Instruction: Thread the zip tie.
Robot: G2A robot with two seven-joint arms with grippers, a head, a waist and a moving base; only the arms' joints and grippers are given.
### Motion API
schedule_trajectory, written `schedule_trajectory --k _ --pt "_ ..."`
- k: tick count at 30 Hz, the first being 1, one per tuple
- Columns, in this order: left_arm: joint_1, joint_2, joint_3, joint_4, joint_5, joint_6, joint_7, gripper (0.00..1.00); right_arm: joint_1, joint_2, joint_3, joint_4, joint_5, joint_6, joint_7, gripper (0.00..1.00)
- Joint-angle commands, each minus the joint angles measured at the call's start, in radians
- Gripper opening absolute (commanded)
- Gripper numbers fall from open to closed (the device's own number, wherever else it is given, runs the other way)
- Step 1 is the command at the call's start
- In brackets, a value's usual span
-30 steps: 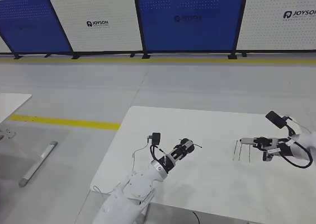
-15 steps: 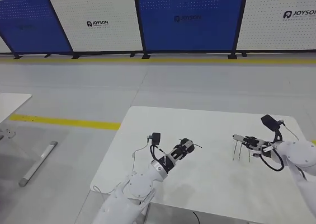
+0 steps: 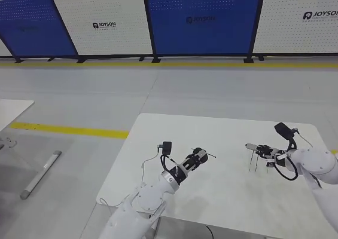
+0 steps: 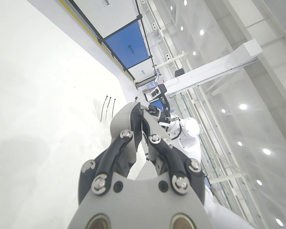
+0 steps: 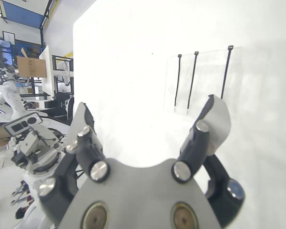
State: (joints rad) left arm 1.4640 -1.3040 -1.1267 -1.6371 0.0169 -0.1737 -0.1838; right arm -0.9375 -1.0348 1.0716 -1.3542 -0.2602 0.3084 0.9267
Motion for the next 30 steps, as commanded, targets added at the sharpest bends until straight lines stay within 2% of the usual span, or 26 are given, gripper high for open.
schedule_trajectory --k 1,7,9,10,11,12,22,26,28,30 --pt "0.000 0.000 0.000 0.000 0.000 0.000 0.000 0.00 -0.007 0.001 -0.018 -0.024 -0.064 0.004 -0.026 1.00" --pt "0.000 0.000 0.000 0.000 0.000 0.000 0.000 0.00 0.047 0.017 -0.044 -0.023 -0.242 -0.119 0.122 1.00" --pt "0.000 0.000 0.000 0.000 0.000 0.000 0.000 0.00 0.072 0.025 -0.060 -0.026 -0.310 -0.204 0.221 1.00" --pt "0.000 0.000 0.000 0.000 0.000 0.000 0.000 0.00 0.081 0.027 -0.063 -0.024 -0.330 -0.224 0.243 1.00" --pt "0.000 0.000 0.000 0.000 0.000 0.000 0.000 0.00 0.088 0.027 -0.066 -0.021 -0.350 -0.228 0.251 1.00" --pt "0.000 0.000 0.000 0.000 0.000 0.000 0.000 0.00 0.093 0.026 -0.069 -0.017 -0.361 -0.210 0.252 1.00" --pt "0.000 0.000 0.000 0.000 0.000 0.000 0.000 0.00 0.090 0.026 -0.070 -0.017 -0.361 -0.214 0.248 1.00" --pt "0.000 0.000 0.000 0.000 0.000 0.000 0.000 0.00 0.119 0.024 -0.071 0.048 -0.290 -0.388 0.288 1.00" --pt "0.000 0.000 0.000 0.000 0.000 0.000 0.000 0.00 0.142 0.019 -0.073 0.089 -0.243 -0.445 0.301 1.00" --pt "0.000 0.000 0.000 0.000 0.000 0.000 0.000 0.00 0.175 0.012 -0.083 0.138 -0.213 -0.476 0.312 1.00"
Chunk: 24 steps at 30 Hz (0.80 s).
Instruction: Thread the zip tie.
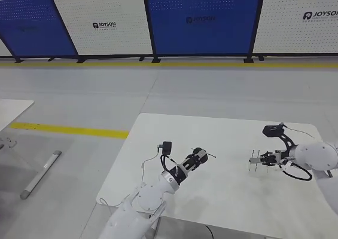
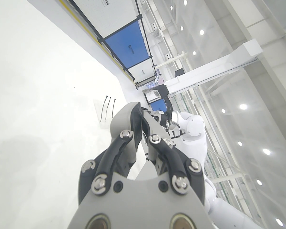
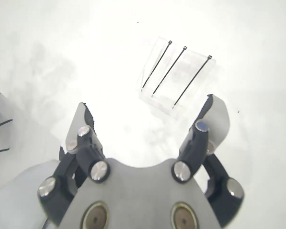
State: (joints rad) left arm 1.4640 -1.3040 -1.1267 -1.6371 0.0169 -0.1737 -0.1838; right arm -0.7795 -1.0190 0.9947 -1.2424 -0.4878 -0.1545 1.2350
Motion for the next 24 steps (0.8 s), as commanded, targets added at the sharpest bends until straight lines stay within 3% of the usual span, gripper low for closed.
schedule_trajectory --k 1,6,18,24 --pt "0.000 0.000 0.000 0.000 0.000 0.000 0.000 0.00 0.031 -0.008 -0.016 0.046 0.023 -0.016 0.008 1.00" --pt "0.000 0.000 0.000 0.000 0.000 0.000 0.000 0.00 0.111 -0.042 -0.084 0.163 0.076 0.011 0.059 1.00" --pt "0.000 0.000 0.000 0.000 0.000 0.000 0.000 0.00 0.094 -0.043 -0.080 0.162 0.103 -0.006 0.032 1.00" --pt "0.000 0.000 0.000 0.000 0.000 0.000 0.000 0.00 0.088 -0.058 -0.082 0.210 0.140 0.071 -0.090 1.00"
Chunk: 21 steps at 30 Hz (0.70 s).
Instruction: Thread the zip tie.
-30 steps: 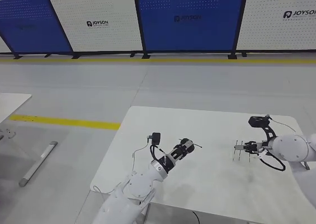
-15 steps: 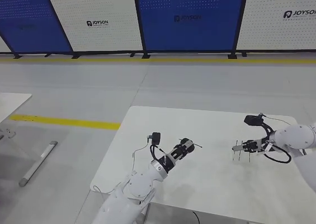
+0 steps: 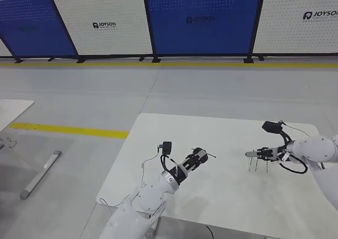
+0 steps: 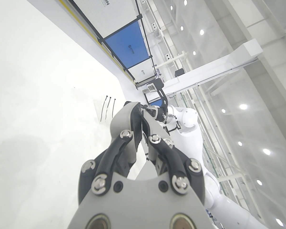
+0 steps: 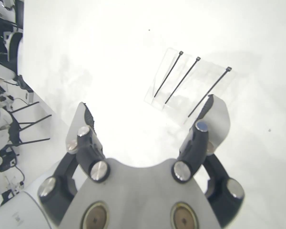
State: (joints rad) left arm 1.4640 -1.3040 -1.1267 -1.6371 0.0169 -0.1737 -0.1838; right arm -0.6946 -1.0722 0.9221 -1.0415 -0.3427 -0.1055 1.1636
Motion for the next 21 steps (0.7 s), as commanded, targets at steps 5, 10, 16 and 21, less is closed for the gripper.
schedule_trajectory --k 5,10,16,21 --pt "0.000 0.000 0.000 0.000 0.000 0.000 0.000 0.00 0.016 -0.021 -0.042 0.033 -0.015 0.047 -0.045 1.00" --pt "0.000 0.000 0.000 0.000 0.000 0.000 0.000 0.00 0.016 -0.021 -0.042 0.033 -0.015 0.047 -0.045 1.00" --pt "0.000 0.000 0.000 0.000 0.000 0.000 0.000 0.00 0.005 -0.024 -0.042 0.044 -0.006 0.069 -0.069 1.00" --pt "0.000 0.000 0.000 0.000 0.000 0.000 0.000 0.00 0.000 -0.024 -0.025 0.045 0.011 0.084 -0.087 1.00"
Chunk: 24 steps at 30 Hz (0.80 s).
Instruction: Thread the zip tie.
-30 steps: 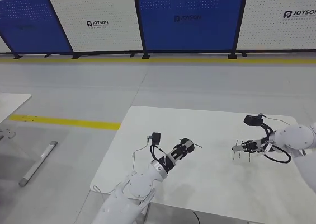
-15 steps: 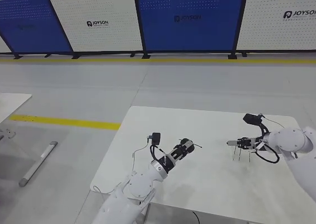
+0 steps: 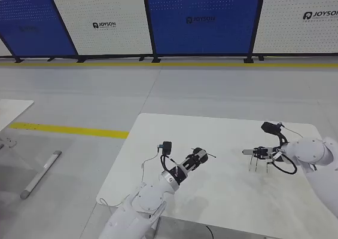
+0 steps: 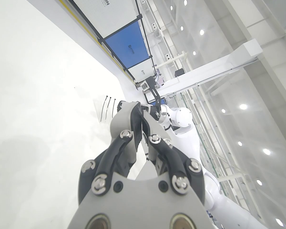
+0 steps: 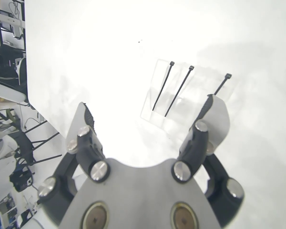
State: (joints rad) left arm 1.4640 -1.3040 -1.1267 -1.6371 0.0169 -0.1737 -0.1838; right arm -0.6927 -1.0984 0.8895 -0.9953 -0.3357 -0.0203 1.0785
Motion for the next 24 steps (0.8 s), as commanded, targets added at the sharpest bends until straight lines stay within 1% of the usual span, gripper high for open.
schedule_trajectory --k 1,2,3,4,5,6,10,11,12,14,15,16,18,20,23,24 --pt "0.000 0.000 0.000 0.000 0.000 0.000 0.000 0.00 -0.005 0.004 0.012 -0.004 0.003 -0.002 0.001 1.00" --pt "0.000 0.000 0.000 0.000 0.000 0.000 0.000 0.00 -0.007 0.006 0.019 -0.007 0.001 0.004 -0.001 0.72" --pt "0.000 0.000 0.000 0.000 0.000 0.000 0.000 0.00 -0.012 0.009 0.025 -0.014 -0.005 0.015 -0.003 0.60" --pt "0.000 0.000 0.000 0.000 0.000 0.000 0.000 0.00 -0.015 0.011 0.029 -0.021 -0.009 0.019 0.000 0.49" --pt "0.000 0.000 0.000 0.000 0.000 0.000 0.000 0.00 -0.019 0.013 0.034 -0.025 -0.011 0.025 0.003 0.44" --pt "0.000 0.000 0.000 0.000 0.000 0.000 0.000 0.00 -0.021 0.016 0.041 -0.028 -0.021 0.045 0.004 0.41" --pt "0.000 0.000 0.000 0.000 0.000 0.000 0.000 0.00 -0.026 0.018 0.040 -0.045 -0.048 0.102 0.023 0.42" --pt "0.000 0.000 0.000 0.000 0.000 0.000 0.000 0.00 -0.025 0.017 0.038 -0.047 -0.050 0.106 0.026 0.41" --pt "0.000 0.000 0.000 0.000 0.000 0.000 0.000 0.00 -0.024 0.016 0.036 -0.046 -0.054 0.114 0.026 0.43" --pt "0.000 0.000 0.000 0.000 0.000 0.000 0.000 0.00 -0.019 0.012 0.025 -0.046 -0.062 0.125 0.032 0.40" --pt "0.000 0.000 0.000 0.000 0.000 0.000 0.000 0.00 -0.016 0.010 0.021 -0.043 -0.065 0.132 0.034 0.41" --pt "0.000 0.000 0.000 0.000 0.000 0.000 0.000 0.00 -0.011 0.007 0.015 -0.040 -0.070 0.144 0.033 0.40" --pt "0.000 0.000 0.000 0.000 0.000 0.000 0.000 0.00 0.000 0.000 0.003 -0.026 -0.073 0.164 0.039 0.44" --pt "0.000 0.000 0.000 0.000 0.000 0.000 0.000 0.00 0.012 -0.007 -0.009 -0.004 -0.073 0.184 0.039 0.42" --pt "0.000 0.000 0.000 0.000 0.000 0.000 0.000 0.00 0.027 -0.016 -0.022 0.026 -0.071 0.194 0.042 0.40" --pt "0.000 0.000 0.000 0.000 0.000 0.000 0.000 0.00 0.034 -0.020 -0.028 0.039 -0.073 0.199 0.046 0.41"
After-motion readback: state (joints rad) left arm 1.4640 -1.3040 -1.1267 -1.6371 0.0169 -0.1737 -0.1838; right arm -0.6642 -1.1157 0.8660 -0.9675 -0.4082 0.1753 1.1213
